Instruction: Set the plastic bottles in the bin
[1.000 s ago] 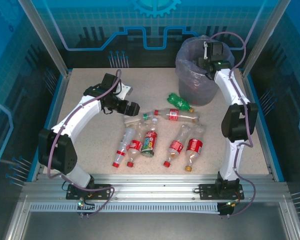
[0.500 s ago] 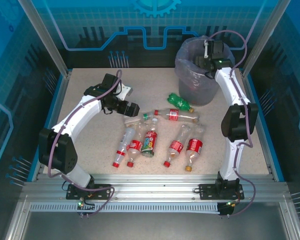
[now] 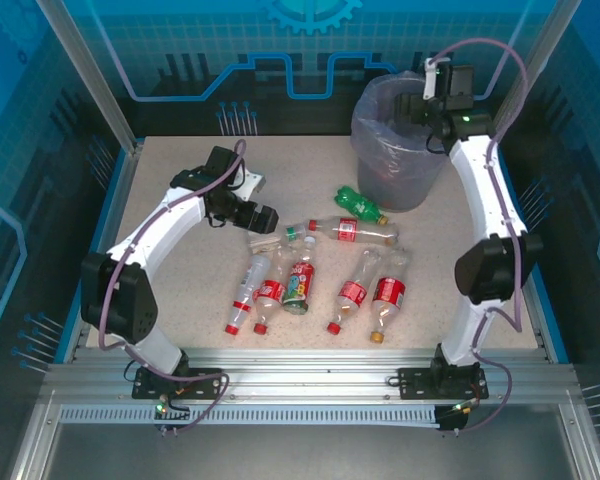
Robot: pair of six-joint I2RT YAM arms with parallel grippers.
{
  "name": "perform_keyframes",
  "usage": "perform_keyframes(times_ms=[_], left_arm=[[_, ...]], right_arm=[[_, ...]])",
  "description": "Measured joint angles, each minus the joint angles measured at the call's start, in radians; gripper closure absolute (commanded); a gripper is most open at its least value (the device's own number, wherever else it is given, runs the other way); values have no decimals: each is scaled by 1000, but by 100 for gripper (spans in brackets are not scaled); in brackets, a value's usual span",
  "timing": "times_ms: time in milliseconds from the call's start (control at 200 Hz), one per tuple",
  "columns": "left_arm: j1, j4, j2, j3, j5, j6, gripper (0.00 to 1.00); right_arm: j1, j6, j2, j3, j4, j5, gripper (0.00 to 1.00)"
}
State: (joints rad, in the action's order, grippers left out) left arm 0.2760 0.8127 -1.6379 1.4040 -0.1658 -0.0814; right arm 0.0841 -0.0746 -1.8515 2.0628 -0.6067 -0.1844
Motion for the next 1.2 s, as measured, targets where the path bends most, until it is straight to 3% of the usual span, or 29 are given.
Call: perform_keyframes(times_ms=[300, 405, 635, 1201], left_arm=[[5, 88, -39, 35, 68, -6, 1], [8, 151, -34, 32, 72, 5, 5], [10, 249, 91, -177, 89, 134, 14], [92, 198, 96, -376, 61, 406, 31]], right_arm=[[83, -30, 345, -365, 36, 72, 8], [106, -43, 417, -505, 53, 117, 8], [109, -103, 525, -754, 104, 185, 8], [109, -158, 535, -840, 191, 235, 8]])
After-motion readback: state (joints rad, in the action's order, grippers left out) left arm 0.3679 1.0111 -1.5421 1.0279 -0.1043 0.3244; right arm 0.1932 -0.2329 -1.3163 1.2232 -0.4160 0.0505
